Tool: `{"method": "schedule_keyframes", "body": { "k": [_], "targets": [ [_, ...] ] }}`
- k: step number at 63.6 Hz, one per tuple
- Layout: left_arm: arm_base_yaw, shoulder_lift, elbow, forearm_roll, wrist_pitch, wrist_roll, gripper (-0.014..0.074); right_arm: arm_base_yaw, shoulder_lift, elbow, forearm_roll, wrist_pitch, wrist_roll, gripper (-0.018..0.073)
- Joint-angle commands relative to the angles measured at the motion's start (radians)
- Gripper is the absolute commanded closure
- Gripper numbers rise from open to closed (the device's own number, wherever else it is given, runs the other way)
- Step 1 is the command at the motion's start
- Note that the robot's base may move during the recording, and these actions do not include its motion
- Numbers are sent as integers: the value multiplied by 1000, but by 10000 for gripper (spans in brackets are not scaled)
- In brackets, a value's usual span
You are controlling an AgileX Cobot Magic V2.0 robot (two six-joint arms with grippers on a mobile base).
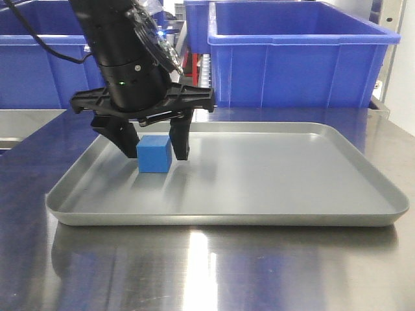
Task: Sort and place red and blue blocks on shelf
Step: 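Close the left gripper on the blue cube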
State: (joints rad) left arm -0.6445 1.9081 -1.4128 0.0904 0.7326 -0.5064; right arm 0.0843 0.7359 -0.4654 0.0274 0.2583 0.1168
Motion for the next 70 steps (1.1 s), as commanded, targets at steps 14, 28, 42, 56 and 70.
{"method": "schedule_keyframes", "body": {
  "k": [14, 28, 42, 56, 70],
  "targets": [
    [-9, -46, -33, 4, -30, -9, 114, -6, -8, -27, -10, -75, -7, 502],
    [-9, -36, -33, 4, -29, -9, 114, -6, -8, -27, -10, -75, -7, 502],
    [-9, -36, -33, 4, -29, -9, 123, -6, -8, -27, -10, -75, -7, 502],
    [-9, -36, -33, 2, -15, -9, 253, -6, -8, -27, -10, -75, -7, 502],
    [-9, -47, -33, 2, -14, -9, 434, -6, -8, -27, -10, -75, -7, 502]
  ]
}}
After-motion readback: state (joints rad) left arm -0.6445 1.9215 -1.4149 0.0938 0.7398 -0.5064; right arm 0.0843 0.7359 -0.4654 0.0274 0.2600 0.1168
